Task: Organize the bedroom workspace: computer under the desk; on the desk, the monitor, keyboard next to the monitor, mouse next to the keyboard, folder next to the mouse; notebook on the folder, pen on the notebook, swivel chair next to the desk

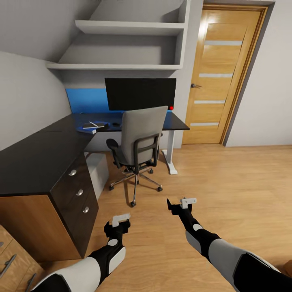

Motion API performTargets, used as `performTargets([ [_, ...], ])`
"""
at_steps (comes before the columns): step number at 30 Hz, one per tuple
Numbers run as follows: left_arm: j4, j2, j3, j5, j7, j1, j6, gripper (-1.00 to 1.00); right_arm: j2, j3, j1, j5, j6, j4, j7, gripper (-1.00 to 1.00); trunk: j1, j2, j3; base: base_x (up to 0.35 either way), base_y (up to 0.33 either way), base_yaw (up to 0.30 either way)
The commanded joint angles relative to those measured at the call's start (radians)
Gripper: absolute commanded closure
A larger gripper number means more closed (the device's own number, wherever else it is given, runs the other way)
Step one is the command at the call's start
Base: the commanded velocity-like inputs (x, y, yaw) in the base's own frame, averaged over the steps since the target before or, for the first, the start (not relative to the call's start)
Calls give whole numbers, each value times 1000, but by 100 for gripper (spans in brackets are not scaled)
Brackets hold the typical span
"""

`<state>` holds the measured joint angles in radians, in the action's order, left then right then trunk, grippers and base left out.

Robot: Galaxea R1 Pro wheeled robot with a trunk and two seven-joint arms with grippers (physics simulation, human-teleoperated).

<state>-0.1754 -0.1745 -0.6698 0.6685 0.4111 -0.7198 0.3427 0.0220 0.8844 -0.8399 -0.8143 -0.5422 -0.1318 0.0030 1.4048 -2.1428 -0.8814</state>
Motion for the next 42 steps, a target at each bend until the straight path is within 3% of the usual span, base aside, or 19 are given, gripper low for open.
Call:
performTargets([
  [1,36,0,-9,7,3,0,3,-100,1,9,15,-9,-12,24,0,-100,-4,7,2,0,0,0],
  [3,63,0,-9,7,2,18,4,-100,2,10,49,-9,-47,58,1,-100,-12,21,9,0,0,0],
  [8,85,0,-6,6,2,124,6,-100,1,10,150,-7,-135,88,1,-100,-31,56,24,0,0,0],
  [15,117,0,-5,6,2,185,10,-100,-1,10,242,-6,-146,98,1,-100,-58,105,46,0,0,0],
  [22,138,0,-5,5,6,273,88,-100,-3,9,343,-7,-167,105,2,-100,-85,154,68,0,0,0],
  [25,141,0,-6,4,9,321,117,-100,-6,8,396,-8,-200,116,1,-100,-96,175,78,0,0,0],
  [27,142,0,-7,1,10,383,133,-100,-16,7,450,-10,-281,139,0,-100,-104,189,84,0,0,0],
  [30,143,1,-7,1,10,417,140,-100,-31,7,473,-12,-324,147,0,-100,-115,210,93,0,0,0],
  [35,144,31,-7,1,6,479,167,-100,-50,9,517,-15,-375,153,1,-100,-134,245,109,0,0,0],
  [36,145,53,-6,2,3,508,189,-100,-51,10,542,-16,-405,154,2,-100,-138,252,112,0,0,0],
  [42,145,95,-8,-1,-4,588,273,-100,-42,10,579,-17,-433,155,3,-100,-161,294,131,0,0,0],
])
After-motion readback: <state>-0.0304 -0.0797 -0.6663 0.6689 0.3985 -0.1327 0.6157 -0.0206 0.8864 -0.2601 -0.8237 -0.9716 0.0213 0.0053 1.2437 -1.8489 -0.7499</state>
